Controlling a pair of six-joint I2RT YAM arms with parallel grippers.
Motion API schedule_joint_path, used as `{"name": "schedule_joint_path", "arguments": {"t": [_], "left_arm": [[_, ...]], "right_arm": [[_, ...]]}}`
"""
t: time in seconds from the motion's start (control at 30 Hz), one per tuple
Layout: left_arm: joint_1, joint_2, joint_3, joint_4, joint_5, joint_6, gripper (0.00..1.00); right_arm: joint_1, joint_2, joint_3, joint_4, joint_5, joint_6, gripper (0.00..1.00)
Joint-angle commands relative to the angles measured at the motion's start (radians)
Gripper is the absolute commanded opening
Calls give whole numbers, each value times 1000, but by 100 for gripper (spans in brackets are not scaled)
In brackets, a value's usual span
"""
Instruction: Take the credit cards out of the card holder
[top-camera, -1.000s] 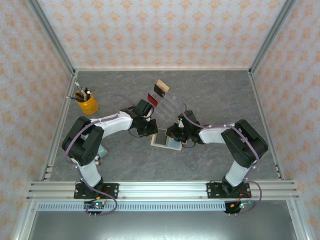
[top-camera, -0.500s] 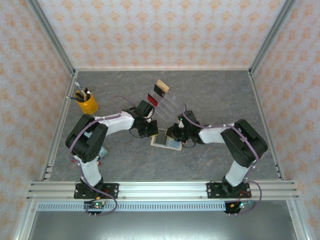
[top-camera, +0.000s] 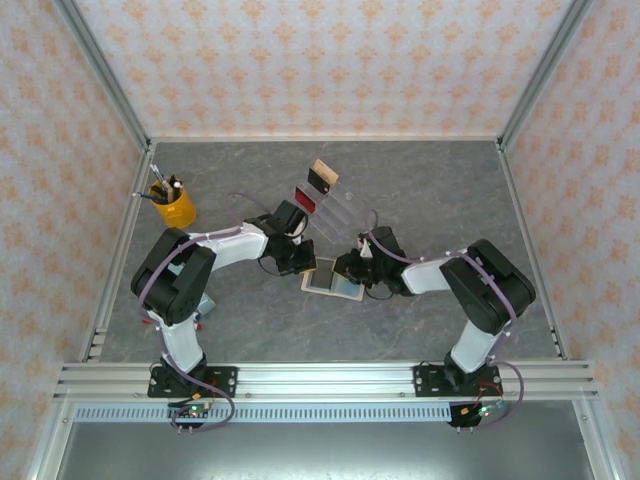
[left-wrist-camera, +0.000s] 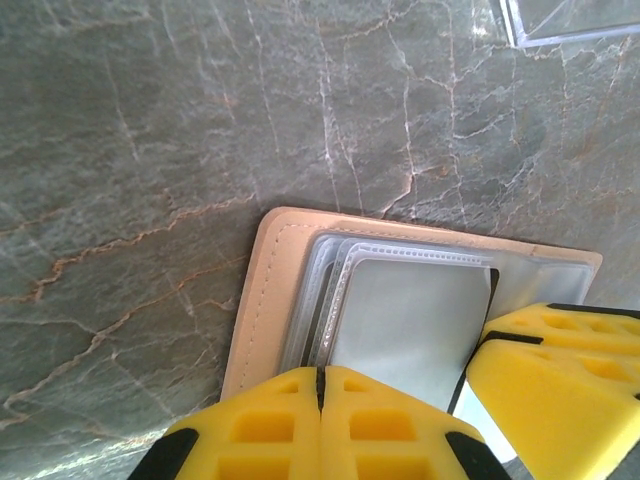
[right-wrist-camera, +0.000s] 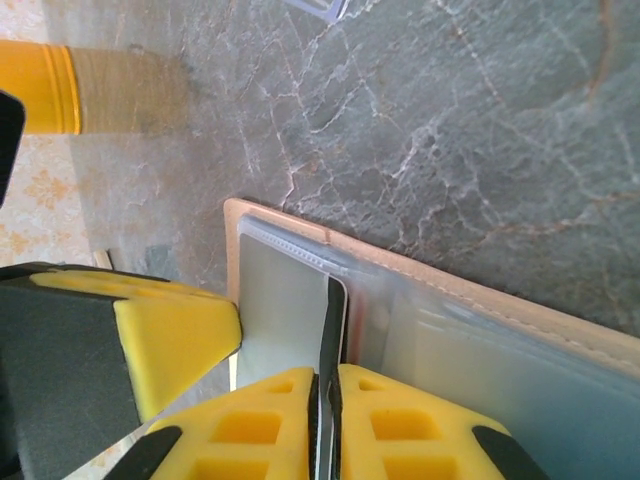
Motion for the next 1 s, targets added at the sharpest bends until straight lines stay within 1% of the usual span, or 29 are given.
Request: {"name": "schedule_joint_path", "arguments": {"t": [0.0, 0.2, 0.37, 0.53, 0.73, 0.97], "left_arm": [[-14, 59, -47, -4, -5, -3, 0], [-15, 59, -61, 11, -1, -10, 0], [-14, 60, -69, 31, 20, -11, 0], [-15, 64, -68, 37, 32, -11, 0], [-14, 57, -63, 22, 14, -10, 0], [-13, 37, -58, -19, -38, 2, 0]], "right_arm": [[20, -54, -12, 181, -95, 18, 14], [20, -51, -5, 170, -78, 31, 14], [24, -8, 31, 96, -52, 39, 15], [34, 23, 57, 70, -48, 49, 14], [34, 3, 57, 33, -24, 45, 9], [11, -72, 30, -6, -3, 16, 1]]}}
